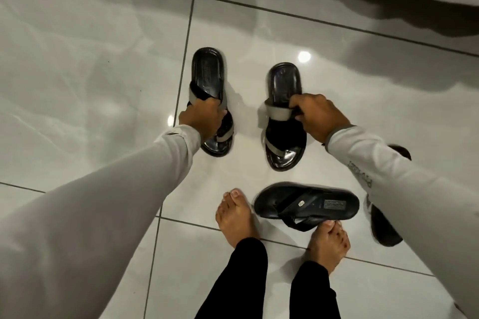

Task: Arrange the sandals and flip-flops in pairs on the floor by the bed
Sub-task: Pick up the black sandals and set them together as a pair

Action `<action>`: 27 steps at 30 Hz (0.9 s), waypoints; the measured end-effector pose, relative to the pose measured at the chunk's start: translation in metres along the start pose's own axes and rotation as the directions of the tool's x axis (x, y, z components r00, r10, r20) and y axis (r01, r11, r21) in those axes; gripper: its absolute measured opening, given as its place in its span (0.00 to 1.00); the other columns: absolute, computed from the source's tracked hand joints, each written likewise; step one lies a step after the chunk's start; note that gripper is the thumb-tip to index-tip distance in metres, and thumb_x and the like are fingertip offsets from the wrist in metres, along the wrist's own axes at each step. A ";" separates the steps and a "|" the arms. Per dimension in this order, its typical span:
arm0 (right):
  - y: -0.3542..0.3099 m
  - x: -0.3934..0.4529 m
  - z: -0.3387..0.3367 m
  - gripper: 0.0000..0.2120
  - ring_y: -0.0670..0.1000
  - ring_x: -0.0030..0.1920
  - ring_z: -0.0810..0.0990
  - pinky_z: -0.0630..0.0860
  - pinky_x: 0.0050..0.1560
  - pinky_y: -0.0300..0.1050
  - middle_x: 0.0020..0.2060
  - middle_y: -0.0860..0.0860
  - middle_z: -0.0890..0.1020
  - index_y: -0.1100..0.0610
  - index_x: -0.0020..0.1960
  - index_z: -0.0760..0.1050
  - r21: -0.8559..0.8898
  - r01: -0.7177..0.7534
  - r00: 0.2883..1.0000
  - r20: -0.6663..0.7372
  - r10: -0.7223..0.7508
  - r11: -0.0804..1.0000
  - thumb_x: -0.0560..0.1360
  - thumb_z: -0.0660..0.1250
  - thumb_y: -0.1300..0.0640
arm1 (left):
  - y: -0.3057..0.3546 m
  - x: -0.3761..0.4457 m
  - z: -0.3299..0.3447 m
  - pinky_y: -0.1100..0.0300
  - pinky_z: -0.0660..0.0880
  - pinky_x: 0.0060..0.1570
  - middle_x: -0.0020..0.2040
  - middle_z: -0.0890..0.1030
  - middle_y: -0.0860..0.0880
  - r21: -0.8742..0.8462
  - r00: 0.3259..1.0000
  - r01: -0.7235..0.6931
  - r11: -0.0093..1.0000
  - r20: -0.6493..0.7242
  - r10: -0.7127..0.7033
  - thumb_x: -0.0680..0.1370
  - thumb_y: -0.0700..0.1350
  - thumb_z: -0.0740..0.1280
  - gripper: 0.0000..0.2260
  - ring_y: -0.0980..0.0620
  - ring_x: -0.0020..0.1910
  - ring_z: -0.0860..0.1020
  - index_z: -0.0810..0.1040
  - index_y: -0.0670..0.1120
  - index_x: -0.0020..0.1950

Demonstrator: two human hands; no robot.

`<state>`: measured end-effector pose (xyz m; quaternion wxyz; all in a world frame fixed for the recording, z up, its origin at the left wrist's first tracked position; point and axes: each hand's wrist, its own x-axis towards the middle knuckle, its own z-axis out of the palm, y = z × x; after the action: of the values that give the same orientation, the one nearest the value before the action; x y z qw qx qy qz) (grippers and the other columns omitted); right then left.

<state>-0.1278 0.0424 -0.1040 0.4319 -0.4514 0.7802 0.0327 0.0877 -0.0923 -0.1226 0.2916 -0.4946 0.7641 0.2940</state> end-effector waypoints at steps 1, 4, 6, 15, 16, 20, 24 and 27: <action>-0.009 0.004 0.003 0.15 0.65 0.55 0.81 0.78 0.57 0.56 0.58 0.59 0.81 0.54 0.60 0.76 -0.003 0.013 1.000 -0.016 -0.013 1.000 0.75 0.63 0.66 | -0.002 -0.001 0.000 0.48 0.73 0.50 0.55 0.80 0.40 -0.010 1.000 -0.032 0.999 -0.001 0.032 0.82 0.53 0.59 0.15 0.35 0.54 0.79 0.75 0.44 0.58; -0.028 0.012 0.016 0.19 0.61 0.54 0.80 0.78 0.55 0.53 0.59 0.55 0.79 0.52 0.62 0.73 0.084 0.023 0.994 -0.106 -0.014 0.996 0.75 0.62 0.68 | -0.007 -0.007 0.001 0.48 0.74 0.49 0.56 0.80 0.39 0.005 0.989 -0.140 0.990 -0.056 0.140 0.82 0.54 0.58 0.15 0.35 0.54 0.79 0.76 0.48 0.62; -0.035 0.010 0.025 0.23 0.57 0.54 0.80 0.78 0.57 0.53 0.64 0.52 0.75 0.49 0.66 0.69 0.286 0.001 0.973 -0.220 0.064 0.958 0.75 0.63 0.67 | -0.014 -0.010 0.003 0.51 0.74 0.43 0.53 0.82 0.41 0.016 0.961 -0.228 0.973 -0.160 0.228 0.82 0.54 0.58 0.14 0.36 0.50 0.80 0.76 0.50 0.63; -0.036 -0.014 0.093 0.35 0.66 0.64 0.78 0.74 0.67 0.60 0.62 0.64 0.78 0.52 0.77 0.63 0.629 -0.392 0.899 0.107 0.426 0.671 0.74 0.73 0.46 | -0.038 0.011 0.015 0.42 0.70 0.66 0.67 0.69 0.36 -0.359 0.996 0.075 0.930 -0.011 -0.084 0.73 0.60 0.71 0.45 0.35 0.68 0.67 0.47 0.54 0.81; -0.039 -0.011 0.096 0.33 0.66 0.63 0.78 0.74 0.67 0.60 0.60 0.64 0.80 0.53 0.76 0.64 0.656 -0.370 0.908 0.105 0.405 0.658 0.75 0.72 0.48 | -0.037 0.016 0.016 0.43 0.68 0.67 0.67 0.71 0.35 -0.373 0.997 0.069 0.925 0.002 -0.073 0.73 0.60 0.71 0.45 0.37 0.69 0.66 0.46 0.54 0.81; -0.050 0.009 0.088 0.29 0.64 0.63 0.79 0.75 0.67 0.58 0.61 0.62 0.80 0.53 0.74 0.66 0.703 -0.318 0.915 0.051 0.400 0.636 0.76 0.71 0.49 | -0.028 0.033 0.012 0.43 0.69 0.65 0.66 0.71 0.36 -0.373 0.993 0.083 0.924 -0.052 -0.110 0.77 0.57 0.67 0.37 0.35 0.68 0.69 0.50 0.57 0.80; -0.053 0.031 0.068 0.29 0.65 0.63 0.79 0.76 0.65 0.56 0.64 0.60 0.76 0.50 0.76 0.65 0.661 -0.279 0.926 -0.007 0.378 0.696 0.78 0.68 0.49 | -0.016 0.058 -0.002 0.42 0.72 0.62 0.66 0.71 0.36 -0.359 0.968 0.174 0.917 -0.107 -0.225 0.81 0.50 0.63 0.28 0.32 0.64 0.74 0.56 0.56 0.79; -0.051 0.046 0.054 0.30 0.65 0.64 0.77 0.74 0.65 0.56 0.66 0.61 0.74 0.48 0.77 0.63 0.649 -0.267 0.926 -0.033 0.377 0.713 0.78 0.68 0.49 | -0.011 0.077 -0.014 0.44 0.72 0.64 0.66 0.72 0.36 -0.399 0.951 0.189 0.897 -0.152 -0.268 0.82 0.47 0.61 0.23 0.34 0.64 0.74 0.62 0.55 0.77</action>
<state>-0.0653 0.0047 -0.1532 0.4802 -0.1372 0.8444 -0.1937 0.0693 -0.1512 -0.1719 0.1432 -0.6559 0.6545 0.3478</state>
